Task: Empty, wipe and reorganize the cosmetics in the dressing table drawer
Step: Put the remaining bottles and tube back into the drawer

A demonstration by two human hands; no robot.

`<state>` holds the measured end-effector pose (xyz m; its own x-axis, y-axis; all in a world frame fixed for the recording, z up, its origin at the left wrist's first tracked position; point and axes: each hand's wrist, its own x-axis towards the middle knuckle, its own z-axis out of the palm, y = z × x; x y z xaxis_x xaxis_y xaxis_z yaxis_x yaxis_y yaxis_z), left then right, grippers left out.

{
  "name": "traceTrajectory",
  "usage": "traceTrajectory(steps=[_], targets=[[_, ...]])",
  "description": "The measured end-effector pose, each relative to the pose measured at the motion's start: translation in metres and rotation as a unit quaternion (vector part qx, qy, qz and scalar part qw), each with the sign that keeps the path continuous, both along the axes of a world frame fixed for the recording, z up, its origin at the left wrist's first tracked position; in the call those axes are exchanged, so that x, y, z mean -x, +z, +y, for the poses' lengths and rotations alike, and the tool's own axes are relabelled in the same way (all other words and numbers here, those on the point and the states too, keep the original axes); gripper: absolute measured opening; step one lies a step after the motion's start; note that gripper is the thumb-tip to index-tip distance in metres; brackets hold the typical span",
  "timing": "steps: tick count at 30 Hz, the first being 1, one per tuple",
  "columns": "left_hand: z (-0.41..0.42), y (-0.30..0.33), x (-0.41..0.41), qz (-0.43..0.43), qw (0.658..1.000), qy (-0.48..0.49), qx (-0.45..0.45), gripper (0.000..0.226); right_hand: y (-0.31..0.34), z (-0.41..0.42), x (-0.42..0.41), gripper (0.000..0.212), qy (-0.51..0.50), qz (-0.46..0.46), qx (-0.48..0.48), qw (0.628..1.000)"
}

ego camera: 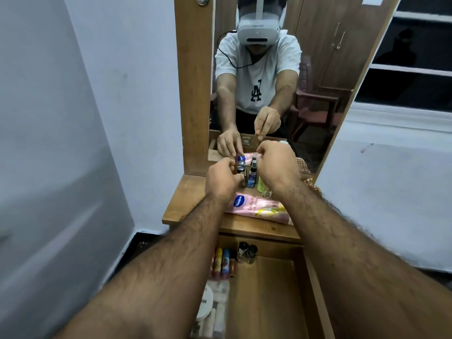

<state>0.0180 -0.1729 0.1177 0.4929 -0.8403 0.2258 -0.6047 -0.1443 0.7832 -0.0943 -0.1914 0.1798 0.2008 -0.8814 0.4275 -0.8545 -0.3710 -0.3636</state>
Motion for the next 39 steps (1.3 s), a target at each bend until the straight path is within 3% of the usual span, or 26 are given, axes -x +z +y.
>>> traceTrajectory(steps=[6,12,19,27,39], targets=[[-0.018,-0.011,0.007,-0.028,0.999,0.013,-0.010,0.036,0.004,-0.014,-0.006,0.024,0.009,0.069,-0.012,0.998],[-0.018,-0.014,0.004,-0.019,1.000,0.012,0.002,0.030,0.011,-0.018,-0.011,0.012,0.019,0.126,-0.034,0.991],[-0.002,-0.013,-0.015,0.007,1.000,0.018,0.023,0.033,0.010,-0.014,-0.022,0.020,0.018,0.186,-0.058,0.981],[0.005,-0.014,-0.025,0.033,0.999,0.009,0.010,0.041,0.007,-0.011,-0.034,0.011,0.026,0.181,-0.058,0.981],[0.008,-0.015,-0.022,0.017,1.000,0.005,0.021,0.040,-0.003,-0.005,-0.035,0.017,0.023,0.200,-0.065,0.977]])
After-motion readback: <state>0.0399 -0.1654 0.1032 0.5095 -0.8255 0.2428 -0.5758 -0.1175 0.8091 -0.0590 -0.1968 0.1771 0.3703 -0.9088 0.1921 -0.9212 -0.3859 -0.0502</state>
